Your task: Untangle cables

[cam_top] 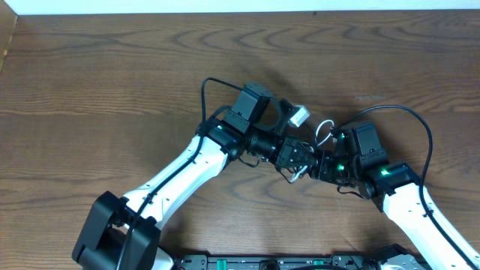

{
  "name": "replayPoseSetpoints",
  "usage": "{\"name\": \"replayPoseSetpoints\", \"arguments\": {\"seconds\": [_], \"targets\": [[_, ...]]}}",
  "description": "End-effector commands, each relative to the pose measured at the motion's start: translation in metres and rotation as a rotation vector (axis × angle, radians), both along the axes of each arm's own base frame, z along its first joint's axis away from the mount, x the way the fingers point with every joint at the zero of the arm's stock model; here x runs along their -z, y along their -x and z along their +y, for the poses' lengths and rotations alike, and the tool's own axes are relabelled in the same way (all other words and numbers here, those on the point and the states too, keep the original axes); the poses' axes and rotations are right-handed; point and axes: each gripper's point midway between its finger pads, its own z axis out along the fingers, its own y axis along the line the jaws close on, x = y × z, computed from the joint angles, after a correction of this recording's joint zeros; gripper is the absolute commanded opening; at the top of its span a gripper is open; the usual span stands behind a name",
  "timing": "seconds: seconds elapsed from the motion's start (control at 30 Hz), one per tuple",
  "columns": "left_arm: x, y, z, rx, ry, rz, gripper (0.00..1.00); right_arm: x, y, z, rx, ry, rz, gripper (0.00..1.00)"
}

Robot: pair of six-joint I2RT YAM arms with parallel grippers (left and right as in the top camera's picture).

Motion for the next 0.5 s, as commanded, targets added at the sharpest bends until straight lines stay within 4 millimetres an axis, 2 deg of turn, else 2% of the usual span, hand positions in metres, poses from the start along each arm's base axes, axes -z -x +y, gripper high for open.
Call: {"name": "replayPoseSetpoints", "arguments": {"seconds": [0.0, 0.13, 0.23, 0.27, 0.33, 0.37, 0.47], "targets": [[0.001, 0.002, 0.0, 0.012, -0.019, -0.059, 0.08, 0.014, 0.002, -0.026, 0.05, 0.154, 0.008, 0.5], [0.055, -0.022, 0.031, -0.175, -0.35, -0.095, 0.08, 0.019, 0.008, -0.038, 0.069, 0.22, 0.03, 0.55], [0.081, -0.031, 0.06, -0.261, -0.546, -0.123, 0.08, 0.019, 0.008, -0.039, 0.068, 0.227, 0.029, 0.57], [0.088, -0.034, 0.07, -0.288, -0.613, -0.138, 0.17, 0.019, 0.007, -0.041, 0.072, 0.235, 0.026, 0.57], [0.097, -0.036, 0.085, -0.318, -0.699, -0.155, 0.62, 0.019, 0.006, -0.042, 0.075, 0.24, 0.021, 0.58], [0.101, -0.036, 0.093, -0.331, -0.746, -0.16, 0.73, 0.019, 0.006, -0.042, 0.075, 0.239, 0.021, 0.59], [0.107, -0.036, 0.109, -0.349, -0.831, -0.171, 0.78, 0.019, 0.006, -0.042, 0.075, 0.24, 0.022, 0.6]]}}
